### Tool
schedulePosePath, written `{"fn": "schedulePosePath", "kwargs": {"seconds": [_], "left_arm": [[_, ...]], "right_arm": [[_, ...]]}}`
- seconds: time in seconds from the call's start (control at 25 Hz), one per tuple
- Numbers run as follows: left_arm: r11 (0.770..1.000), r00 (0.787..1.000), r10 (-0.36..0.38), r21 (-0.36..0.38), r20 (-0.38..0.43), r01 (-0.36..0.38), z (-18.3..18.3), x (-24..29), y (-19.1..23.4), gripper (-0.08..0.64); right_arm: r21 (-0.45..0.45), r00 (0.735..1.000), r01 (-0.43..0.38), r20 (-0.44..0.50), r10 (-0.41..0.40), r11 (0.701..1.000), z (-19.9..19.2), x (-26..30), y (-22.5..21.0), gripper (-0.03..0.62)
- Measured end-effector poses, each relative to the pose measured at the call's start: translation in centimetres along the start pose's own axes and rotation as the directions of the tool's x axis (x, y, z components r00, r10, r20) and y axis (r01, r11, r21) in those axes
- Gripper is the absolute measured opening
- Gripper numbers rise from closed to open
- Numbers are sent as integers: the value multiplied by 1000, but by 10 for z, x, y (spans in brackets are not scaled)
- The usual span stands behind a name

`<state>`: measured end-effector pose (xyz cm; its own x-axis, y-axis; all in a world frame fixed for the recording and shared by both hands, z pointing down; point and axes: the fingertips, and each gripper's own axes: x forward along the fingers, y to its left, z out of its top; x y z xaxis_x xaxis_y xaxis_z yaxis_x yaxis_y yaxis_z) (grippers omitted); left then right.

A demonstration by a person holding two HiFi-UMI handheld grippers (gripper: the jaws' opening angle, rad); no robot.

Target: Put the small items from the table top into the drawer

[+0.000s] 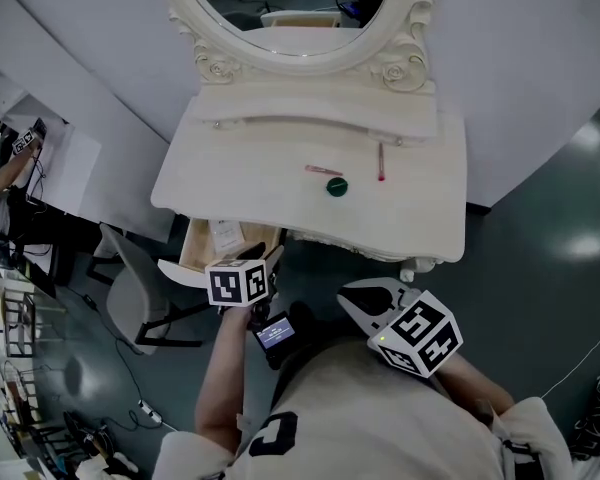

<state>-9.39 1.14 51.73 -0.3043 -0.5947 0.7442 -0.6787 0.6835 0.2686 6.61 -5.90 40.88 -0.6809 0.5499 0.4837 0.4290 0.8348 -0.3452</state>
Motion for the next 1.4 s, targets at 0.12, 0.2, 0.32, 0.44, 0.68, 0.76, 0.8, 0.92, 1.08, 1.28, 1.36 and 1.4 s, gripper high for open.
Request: {"fn": "schedulePosePath", "kwargs": {"seconds": [0.12,0.2,0.32,0.44,0.68,0.76,0.8,0.92,1.08,1.28,1.36,1.4], "left_arm": [[1000,1000,-7,9,3,7,2,3,-13,225],[1000,1000,-13,18,2,13,4,3,-21,225],[999,1000,-9,49,-3,10,7,6,-30,225],[995,1000,2,101,-17,0,10,10,-37,225],[988,1000,-1,154,-25,5,19,19,-56,225],[985,1000,-6,170,-28,11,23,22,-64,225],[984,999,-10,176,-30,15,24,24,-68,225],[980,999,-25,198,-43,33,28,31,-78,225],[970,997,-45,235,-66,59,34,43,-87,225],[952,995,-58,296,-84,81,47,61,-93,225],[944,993,-68,316,-93,94,53,70,-94,224],[940,993,-71,325,-98,100,56,75,-95,225]], "right_arm": [[8,1000,2,9,-3,1000,-3,-10,-5,28],[13,1000,5,14,-5,1000,-5,-16,-7,28],[16,1000,11,20,-11,1000,-6,-23,-9,28],[21,999,18,29,-19,1000,-7,-28,-13,28],[45,998,30,51,-32,999,-12,-41,-21,28],[56,998,32,56,-36,998,-14,-44,-23,28],[62,998,34,57,-37,998,-15,-46,-25,28],[77,997,39,61,-44,996,-17,-49,-28,28],[97,997,45,58,-51,994,-19,-50,-33,28],[127,996,70,48,-77,989,-24,-49,-44,28],[142,995,89,40,-96,986,-24,-48,-52,28],[151,994,98,35,-104,984,-25,-48,-56,28]]}}
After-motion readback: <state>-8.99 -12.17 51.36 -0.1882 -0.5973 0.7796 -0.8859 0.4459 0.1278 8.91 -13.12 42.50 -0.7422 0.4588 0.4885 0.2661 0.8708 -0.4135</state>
